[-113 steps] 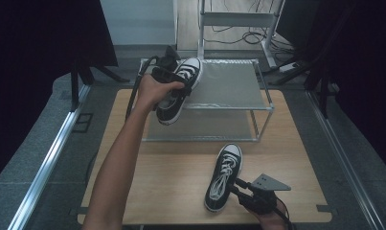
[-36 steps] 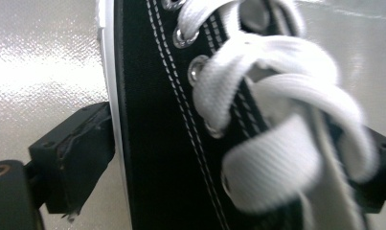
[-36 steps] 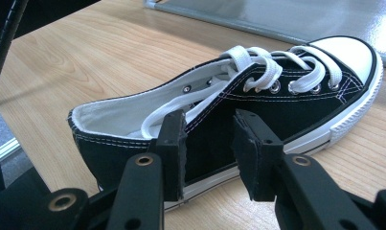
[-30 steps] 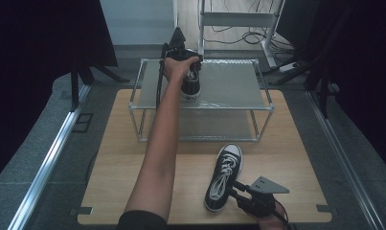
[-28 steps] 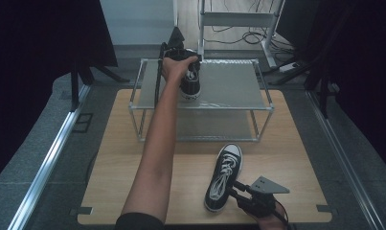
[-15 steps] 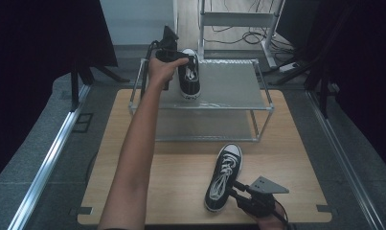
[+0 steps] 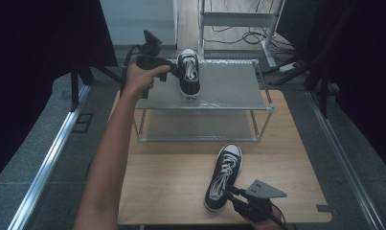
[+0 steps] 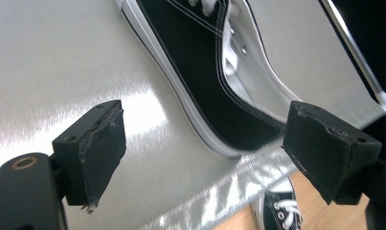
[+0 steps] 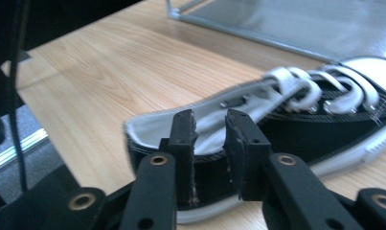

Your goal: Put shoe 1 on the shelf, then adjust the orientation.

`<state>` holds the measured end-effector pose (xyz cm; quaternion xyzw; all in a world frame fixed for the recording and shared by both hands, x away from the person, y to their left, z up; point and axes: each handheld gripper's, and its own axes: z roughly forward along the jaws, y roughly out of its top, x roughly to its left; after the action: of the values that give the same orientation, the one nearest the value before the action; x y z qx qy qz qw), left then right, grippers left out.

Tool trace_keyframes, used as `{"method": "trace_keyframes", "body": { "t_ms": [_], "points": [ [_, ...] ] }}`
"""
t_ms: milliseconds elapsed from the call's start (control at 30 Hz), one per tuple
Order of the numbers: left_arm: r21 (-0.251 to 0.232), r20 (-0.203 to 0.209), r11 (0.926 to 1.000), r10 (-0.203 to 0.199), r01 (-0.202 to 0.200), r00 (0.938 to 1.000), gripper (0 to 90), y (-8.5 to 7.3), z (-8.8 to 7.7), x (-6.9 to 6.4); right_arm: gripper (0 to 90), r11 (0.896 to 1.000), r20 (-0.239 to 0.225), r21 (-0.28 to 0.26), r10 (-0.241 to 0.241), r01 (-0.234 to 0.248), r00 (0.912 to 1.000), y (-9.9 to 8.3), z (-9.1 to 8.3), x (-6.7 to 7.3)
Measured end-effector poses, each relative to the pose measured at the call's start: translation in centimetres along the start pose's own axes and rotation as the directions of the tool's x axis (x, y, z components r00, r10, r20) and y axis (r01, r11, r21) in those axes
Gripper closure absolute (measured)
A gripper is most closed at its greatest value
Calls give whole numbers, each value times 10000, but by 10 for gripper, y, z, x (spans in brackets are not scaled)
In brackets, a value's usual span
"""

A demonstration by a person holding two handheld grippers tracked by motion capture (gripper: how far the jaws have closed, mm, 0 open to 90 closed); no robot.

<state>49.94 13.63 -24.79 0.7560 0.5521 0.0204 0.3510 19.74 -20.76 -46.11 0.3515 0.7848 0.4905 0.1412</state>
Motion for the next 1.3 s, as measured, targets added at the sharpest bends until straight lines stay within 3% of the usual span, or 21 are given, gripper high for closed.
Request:
{"method": "trace_keyframes", "body": {
  "t_ms": [233, 467, 600, 633, 667, 767, 867, 933, 1033, 1100, 1300],
  "points": [
    [-82, 60, 9994, 337, -336, 9994, 153, -23, -17, 6, 861, 9990, -720, 42, -443, 447, 9964, 6, 3, 27],
    [-84, 60, 9990, 441, -441, 9990, 154, -40, -26, 16, 900, 9934, -1371, 684, -816, 916, 9872, -4, 22, 55],
    [-70, 46, 9993, 363, -363, 9993, 154, -47, -27, 23, 900, 9861, -1352, 1015, -1172, 1314, 9839, -12, 35, 70],
    [-63, 35, 9993, 357, -356, 9994, 154, -50, -26, 25, 900, 9803, -1193, 1199, -1427, 1570, 9825, -18, 43, 75],
    [-51, 46, 9993, 357, -357, 9994, 154, -51, -26, 26, 900, 9803, -1193, 1199, -1427, 1570, 9825, -18, 43, 75],
    [8, 55, 9992, 409, -409, 9991, 156, -57, -24, 29, 900, 9737, -615, 1483, -1656, 1731, 9843, -26, 51, 75],
    [56, 81, 9985, 539, -540, 9985, 156, -63, -23, 30, 900, 9749, -408, 1558, -1548, 1593, 9871, -29, 52, 70],
    [61, 113, 9981, 615, -616, 9980, 156, -65, -24, 30, 900, 9756, -29, 1559, -1559, 1545, 9878, -31, 51, 63],
    [38, 52, 9978, 658, -659, 9978, 156, -70, -24, 30, 900, 9815, -291, 1430, -1243, 1272, 9918, -34, 47, 56],
    [89, -25, 9969, 787, -787, 9969, 156, -73, -23, 28, 900, 9788, -182, 1470, -1417, 1429, 9897, -36, 43, 56],
    [60, 196, 9936, 1123, -1125, 9935, 156, -85, -25, 22, 900, 9819, -162, 1512, -1132, 1143, 9934, -45, 20, 44]
  ]
}}
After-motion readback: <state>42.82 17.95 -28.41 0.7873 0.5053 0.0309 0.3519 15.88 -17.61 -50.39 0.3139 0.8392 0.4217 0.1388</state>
